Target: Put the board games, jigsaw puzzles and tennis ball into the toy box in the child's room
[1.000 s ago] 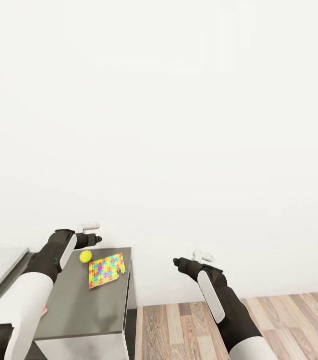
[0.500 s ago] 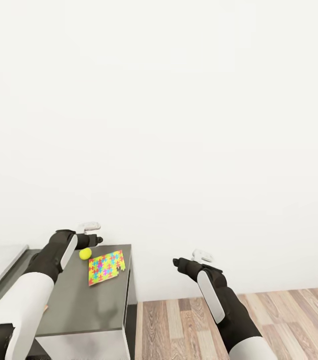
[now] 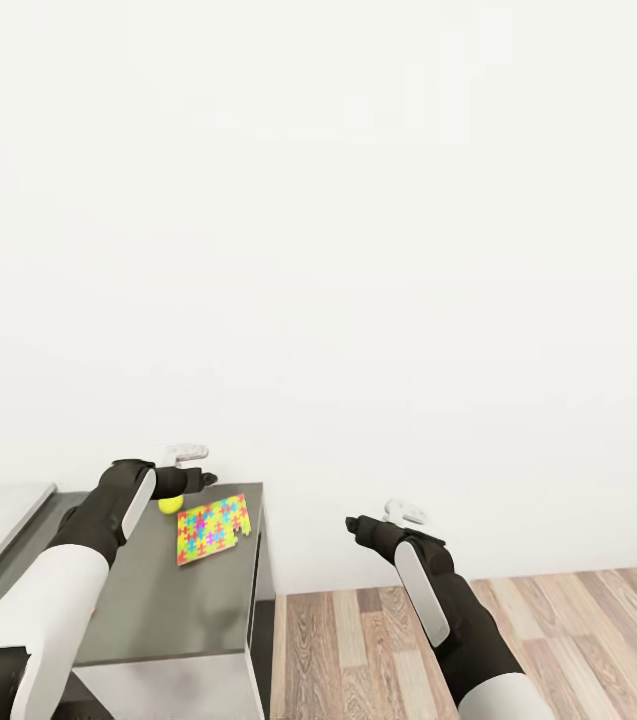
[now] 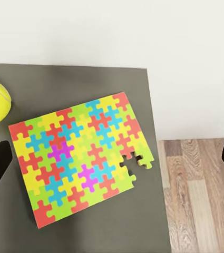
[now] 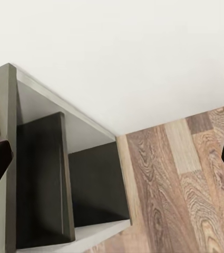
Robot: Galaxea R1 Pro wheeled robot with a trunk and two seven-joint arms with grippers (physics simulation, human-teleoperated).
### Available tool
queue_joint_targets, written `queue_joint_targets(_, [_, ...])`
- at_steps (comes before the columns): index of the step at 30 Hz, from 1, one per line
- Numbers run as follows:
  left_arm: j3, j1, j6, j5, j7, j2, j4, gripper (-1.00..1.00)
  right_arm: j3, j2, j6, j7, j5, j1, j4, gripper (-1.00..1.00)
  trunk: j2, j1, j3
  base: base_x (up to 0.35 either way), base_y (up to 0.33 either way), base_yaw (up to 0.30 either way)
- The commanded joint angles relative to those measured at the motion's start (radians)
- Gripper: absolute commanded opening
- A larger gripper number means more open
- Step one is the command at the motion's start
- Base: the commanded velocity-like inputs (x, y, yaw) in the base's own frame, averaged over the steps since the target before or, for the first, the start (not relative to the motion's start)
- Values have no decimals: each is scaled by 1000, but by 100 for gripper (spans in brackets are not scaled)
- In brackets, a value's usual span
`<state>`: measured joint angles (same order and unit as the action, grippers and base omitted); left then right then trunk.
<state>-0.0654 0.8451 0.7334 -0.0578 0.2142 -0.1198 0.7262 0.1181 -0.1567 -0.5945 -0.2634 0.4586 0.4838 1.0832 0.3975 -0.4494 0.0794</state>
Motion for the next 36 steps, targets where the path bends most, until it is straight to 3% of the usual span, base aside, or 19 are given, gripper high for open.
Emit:
queue_joint_targets(1, [-2, 1, 6, -5, 1, 0, 1, 100, 2, 0, -2, -10, 10, 1, 1, 100, 2, -1, 4, 0, 0, 0])
queue_joint_targets(36, [1, 0, -3, -6, 3, -2, 1, 100, 1, 5, -2, 32, 9, 1, 1, 100, 2, -1, 61, 0, 0, 0])
